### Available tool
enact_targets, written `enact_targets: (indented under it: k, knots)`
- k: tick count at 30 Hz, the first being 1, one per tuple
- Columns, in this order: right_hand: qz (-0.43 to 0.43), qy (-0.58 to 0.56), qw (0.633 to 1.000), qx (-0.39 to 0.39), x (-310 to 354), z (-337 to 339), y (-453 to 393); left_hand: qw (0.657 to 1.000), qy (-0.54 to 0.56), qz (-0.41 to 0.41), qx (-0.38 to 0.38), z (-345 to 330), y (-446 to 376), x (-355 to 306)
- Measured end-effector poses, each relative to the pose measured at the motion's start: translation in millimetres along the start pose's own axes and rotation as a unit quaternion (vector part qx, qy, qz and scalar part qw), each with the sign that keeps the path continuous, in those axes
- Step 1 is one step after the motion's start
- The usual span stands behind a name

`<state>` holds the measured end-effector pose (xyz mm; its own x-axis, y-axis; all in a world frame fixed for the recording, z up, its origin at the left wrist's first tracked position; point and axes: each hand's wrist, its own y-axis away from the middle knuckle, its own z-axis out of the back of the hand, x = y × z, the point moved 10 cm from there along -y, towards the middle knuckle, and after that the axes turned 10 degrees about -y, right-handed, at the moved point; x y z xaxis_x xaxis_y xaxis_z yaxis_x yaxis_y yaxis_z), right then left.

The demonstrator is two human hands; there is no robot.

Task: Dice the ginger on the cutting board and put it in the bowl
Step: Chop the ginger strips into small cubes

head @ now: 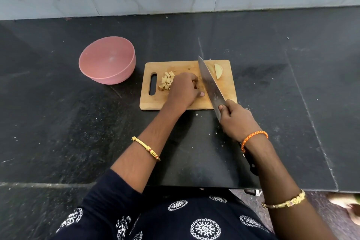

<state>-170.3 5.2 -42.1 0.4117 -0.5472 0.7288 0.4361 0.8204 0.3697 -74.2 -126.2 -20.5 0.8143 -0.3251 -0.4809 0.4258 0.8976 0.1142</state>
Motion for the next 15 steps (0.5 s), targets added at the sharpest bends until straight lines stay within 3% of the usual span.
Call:
enact_targets:
  k: [15]
  knots:
    - [-0.035, 0.110, 0.992, 0.046, 16.0, -11.0, -6.2, 0.998, 0.059, -0.012, -0.021, 7.5, 3.0, -0.8]
